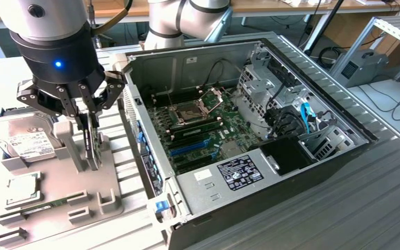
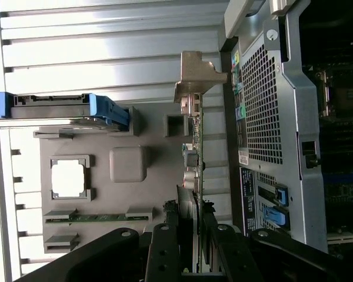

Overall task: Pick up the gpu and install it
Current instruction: 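Pick up the gpu and move the gpu toward the slot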

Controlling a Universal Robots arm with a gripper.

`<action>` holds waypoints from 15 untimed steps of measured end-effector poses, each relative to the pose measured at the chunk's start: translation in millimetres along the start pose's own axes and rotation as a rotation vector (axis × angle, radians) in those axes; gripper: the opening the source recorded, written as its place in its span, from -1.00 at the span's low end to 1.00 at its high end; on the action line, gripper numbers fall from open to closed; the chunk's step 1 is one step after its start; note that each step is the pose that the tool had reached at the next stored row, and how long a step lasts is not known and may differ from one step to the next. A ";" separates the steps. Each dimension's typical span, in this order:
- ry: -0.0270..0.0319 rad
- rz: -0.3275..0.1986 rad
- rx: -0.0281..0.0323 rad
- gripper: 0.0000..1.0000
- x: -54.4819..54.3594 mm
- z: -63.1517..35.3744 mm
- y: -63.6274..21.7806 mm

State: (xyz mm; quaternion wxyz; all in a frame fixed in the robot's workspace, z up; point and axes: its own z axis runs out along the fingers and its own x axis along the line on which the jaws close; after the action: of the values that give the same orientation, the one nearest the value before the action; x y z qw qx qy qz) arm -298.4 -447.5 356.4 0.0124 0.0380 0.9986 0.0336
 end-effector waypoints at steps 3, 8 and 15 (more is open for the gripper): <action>0.0000 0.000 -0.0007 -0.47 0.0 -0.3 0.0; 0.0001 0.000 -0.0028 -0.47 0.0 -0.7 0.0; 0.0002 0.000 -0.0029 -0.47 -0.1 -2.3 0.2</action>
State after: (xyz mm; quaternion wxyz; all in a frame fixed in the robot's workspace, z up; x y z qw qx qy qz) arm -298.4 -447.5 358.8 0.0124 0.0380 0.9986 0.0351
